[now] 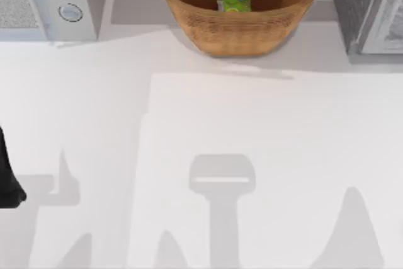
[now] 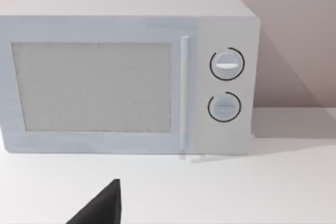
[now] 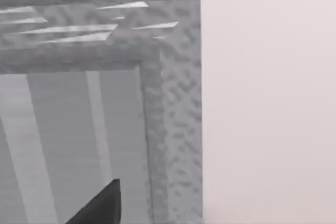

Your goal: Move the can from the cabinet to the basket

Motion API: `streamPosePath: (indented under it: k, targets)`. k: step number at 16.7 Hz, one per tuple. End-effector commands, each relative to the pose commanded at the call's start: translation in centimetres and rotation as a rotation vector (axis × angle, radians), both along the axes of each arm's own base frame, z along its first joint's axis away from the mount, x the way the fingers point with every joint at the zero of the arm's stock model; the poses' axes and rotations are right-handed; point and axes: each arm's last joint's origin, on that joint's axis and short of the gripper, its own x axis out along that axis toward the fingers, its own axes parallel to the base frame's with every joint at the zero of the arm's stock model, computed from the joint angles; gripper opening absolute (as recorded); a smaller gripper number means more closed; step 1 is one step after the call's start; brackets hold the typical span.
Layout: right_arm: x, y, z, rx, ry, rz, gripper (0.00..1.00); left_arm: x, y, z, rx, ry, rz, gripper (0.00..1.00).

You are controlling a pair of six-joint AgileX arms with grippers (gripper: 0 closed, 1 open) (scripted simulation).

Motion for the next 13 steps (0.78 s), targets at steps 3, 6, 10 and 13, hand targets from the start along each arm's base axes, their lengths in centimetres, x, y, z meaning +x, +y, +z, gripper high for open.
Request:
streamPosePath:
  k: [3,6,10,13]
  targets:
    - [-1.1,2.5,5.9,-0.008,-0.005,0.001,1.0,0.0,0.0,0.0,0.0,0.0,0.0,1.0]
    - [-2.4,5.2,9.9,-0.027,-0.015,0.002,1.0,0.0,0.0,0.0,0.0,0.0,0.0,1.0]
    - [-3.1,6.6,11.6,-0.04,-0.023,0.004,1.0,0.0,0.0,0.0,0.0,0.0,0.0,1.0]
    - [-3.2,6.5,11.6,-0.042,-0.024,0.001,1.0,0.0,0.0,0.0,0.0,0.0,0.0,1.0]
